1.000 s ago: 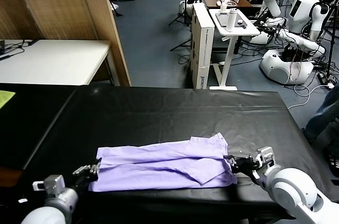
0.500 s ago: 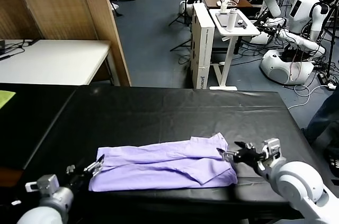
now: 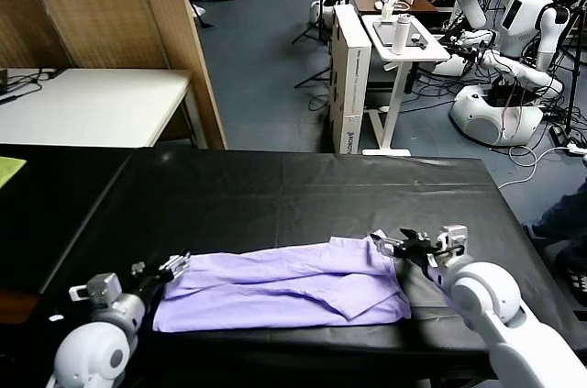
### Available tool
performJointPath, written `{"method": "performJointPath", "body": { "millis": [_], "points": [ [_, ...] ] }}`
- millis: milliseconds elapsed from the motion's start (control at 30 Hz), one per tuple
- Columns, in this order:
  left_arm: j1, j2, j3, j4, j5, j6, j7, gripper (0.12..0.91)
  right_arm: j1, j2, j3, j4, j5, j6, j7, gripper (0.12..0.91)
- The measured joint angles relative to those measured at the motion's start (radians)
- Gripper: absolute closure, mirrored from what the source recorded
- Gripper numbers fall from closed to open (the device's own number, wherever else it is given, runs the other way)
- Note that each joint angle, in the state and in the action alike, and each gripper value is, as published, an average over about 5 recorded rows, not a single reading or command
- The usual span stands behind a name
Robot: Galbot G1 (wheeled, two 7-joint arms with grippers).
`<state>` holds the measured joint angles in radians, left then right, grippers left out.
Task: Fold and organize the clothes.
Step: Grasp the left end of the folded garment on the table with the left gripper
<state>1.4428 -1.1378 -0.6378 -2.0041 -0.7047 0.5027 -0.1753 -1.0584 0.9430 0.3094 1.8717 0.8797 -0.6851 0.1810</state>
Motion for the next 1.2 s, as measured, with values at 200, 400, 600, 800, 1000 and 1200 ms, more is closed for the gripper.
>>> {"method": "performJointPath", "body": {
  "millis": [200, 400, 600, 800, 1000, 1200],
  "points": [
    [-0.001, 0.000, 0.001, 0.023, 0.000, 0.002, 0.003, 0.124, 0.012, 0.014, -0.016, -0.021, -0.007, 0.000, 0.001, 0.207],
    [0.012, 0.000, 0.002, 0.014, -0.001, 0.008, 0.008, 0.287, 0.005, 0.015, -0.014, -0.017, -0.008, -0.001, 0.000, 0.408],
    [0.027, 0.000, 0.005, -0.010, 0.000, 0.011, 0.018, 0.661, -0.008, 0.015, -0.009, -0.011, -0.010, -0.001, -0.002, 0.679],
    [0.025, -0.002, 0.008, -0.020, -0.008, 0.013, 0.042, 0.878, -0.023, 0.022, 0.002, -0.011, -0.023, 0.014, 0.002, 0.883],
    [0.002, -0.011, 0.024, -0.007, 0.002, 0.014, 0.046, 0.885, -0.034, 0.046, 0.029, -0.027, -0.064, 0.050, 0.016, 0.886],
    [-0.058, -0.011, 0.052, 0.033, 0.006, 0.024, 0.042, 0.885, -0.035, 0.092, 0.067, -0.050, -0.083, 0.069, 0.042, 0.886]
  ]
}}
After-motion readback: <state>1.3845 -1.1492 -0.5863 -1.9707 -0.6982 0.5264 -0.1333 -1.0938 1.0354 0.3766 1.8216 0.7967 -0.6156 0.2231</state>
